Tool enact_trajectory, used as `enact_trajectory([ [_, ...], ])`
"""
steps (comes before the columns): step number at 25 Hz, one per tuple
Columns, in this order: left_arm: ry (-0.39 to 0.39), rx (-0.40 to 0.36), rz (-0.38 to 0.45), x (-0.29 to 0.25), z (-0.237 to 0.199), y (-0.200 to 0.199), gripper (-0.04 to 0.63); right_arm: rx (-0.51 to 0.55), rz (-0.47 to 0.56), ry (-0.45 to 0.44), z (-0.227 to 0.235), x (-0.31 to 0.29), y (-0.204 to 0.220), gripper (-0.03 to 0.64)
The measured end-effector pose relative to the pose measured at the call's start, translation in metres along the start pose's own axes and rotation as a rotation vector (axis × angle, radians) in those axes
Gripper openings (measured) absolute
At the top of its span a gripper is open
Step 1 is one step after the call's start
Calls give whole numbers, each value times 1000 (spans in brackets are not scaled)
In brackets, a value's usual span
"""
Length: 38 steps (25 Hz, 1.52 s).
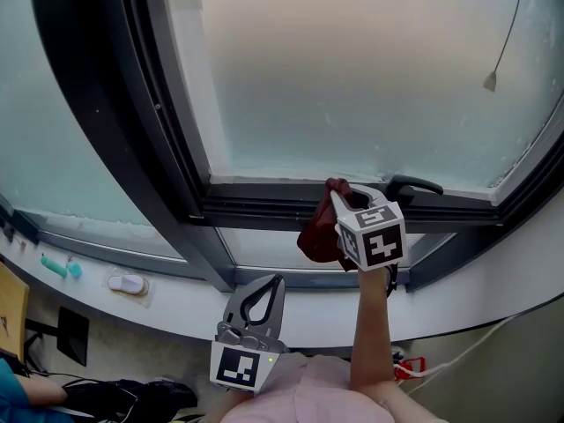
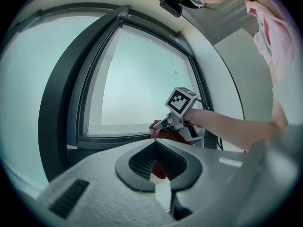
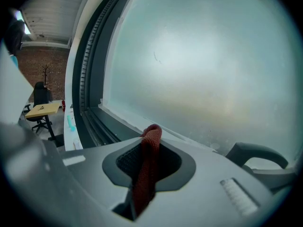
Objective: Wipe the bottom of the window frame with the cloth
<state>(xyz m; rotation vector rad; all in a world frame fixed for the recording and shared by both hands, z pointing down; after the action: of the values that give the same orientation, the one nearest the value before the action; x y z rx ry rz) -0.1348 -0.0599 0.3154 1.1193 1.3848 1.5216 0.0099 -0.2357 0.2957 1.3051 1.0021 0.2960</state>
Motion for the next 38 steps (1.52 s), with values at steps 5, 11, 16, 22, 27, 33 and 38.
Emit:
enact_trajectory([
  [5,7,2,-3,0,3,0,0,-10,7,15,6,5,3,58],
  [11,3,-3,-5,2,3,-1,0,-21,14,33,14,12,7,58],
  [16,0,-2,-6,1,5,-1,0,-33,16,47,20,17,11,58],
  [22,0,-4,-16,-1,6,1,0,-20,7,72,23,21,12,58],
  [27,4,-7,-8,-2,8,2,0,53,0,107,17,23,10,58],
  [33,-43,-6,-29,12,-15,0,0,-17,280,-68,-23,41,-28,60],
  [38,-116,-22,-43,34,-52,-7,0,4,334,-187,-94,1,-55,58],
])
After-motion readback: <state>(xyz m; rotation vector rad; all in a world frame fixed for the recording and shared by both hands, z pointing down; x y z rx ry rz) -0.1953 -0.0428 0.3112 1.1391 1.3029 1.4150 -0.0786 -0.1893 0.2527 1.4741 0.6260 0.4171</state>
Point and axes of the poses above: the fingertips, and each gripper's own axes: x backward along the fingers, z to its right, y out of its underside, the point moved 5 cm from there along x, backward along the fingers, and after that the axes turned 13 degrees about -y, right-handed, at the moved point
